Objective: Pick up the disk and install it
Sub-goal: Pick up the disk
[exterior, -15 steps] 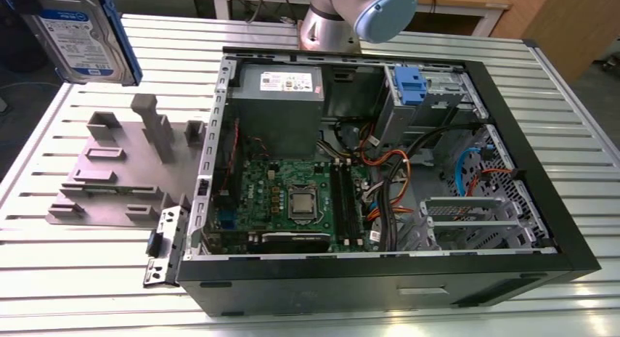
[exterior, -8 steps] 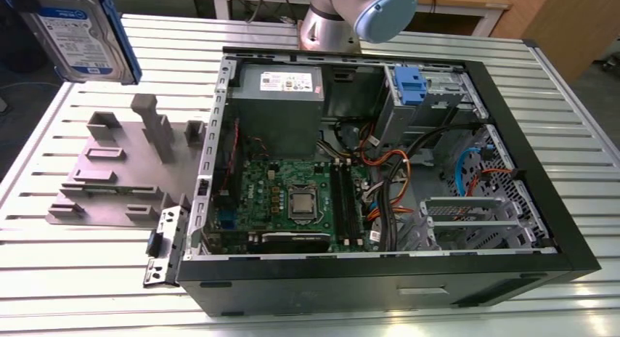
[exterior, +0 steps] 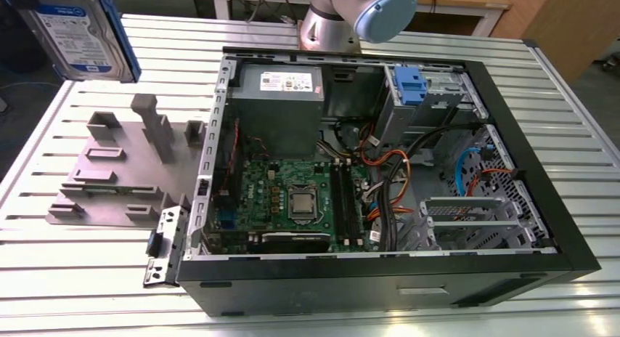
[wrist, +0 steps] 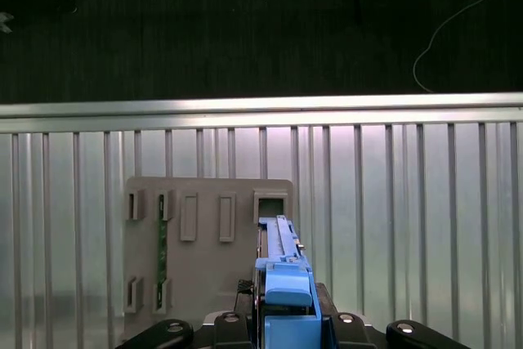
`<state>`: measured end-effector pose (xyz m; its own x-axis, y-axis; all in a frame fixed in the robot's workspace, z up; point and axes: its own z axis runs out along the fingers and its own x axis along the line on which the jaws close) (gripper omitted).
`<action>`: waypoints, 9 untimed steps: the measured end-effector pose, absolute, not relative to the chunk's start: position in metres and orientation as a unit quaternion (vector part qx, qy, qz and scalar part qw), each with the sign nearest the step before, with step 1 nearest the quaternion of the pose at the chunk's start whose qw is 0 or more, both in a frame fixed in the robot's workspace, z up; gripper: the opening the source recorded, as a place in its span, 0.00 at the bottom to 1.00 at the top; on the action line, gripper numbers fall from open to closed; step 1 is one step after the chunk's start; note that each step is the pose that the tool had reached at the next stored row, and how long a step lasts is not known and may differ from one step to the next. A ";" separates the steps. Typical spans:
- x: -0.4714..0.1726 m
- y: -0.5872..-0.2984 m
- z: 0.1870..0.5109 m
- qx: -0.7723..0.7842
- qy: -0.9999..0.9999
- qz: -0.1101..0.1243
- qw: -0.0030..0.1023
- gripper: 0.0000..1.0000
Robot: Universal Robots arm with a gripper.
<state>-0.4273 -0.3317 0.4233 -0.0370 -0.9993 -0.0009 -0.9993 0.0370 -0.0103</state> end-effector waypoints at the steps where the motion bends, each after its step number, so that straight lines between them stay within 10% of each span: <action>1: -0.427 -0.332 0.424 -0.694 0.720 -0.003 0.004 0.36; 9: -0.427 -0.332 0.427 -0.694 0.720 -0.003 0.004 0.36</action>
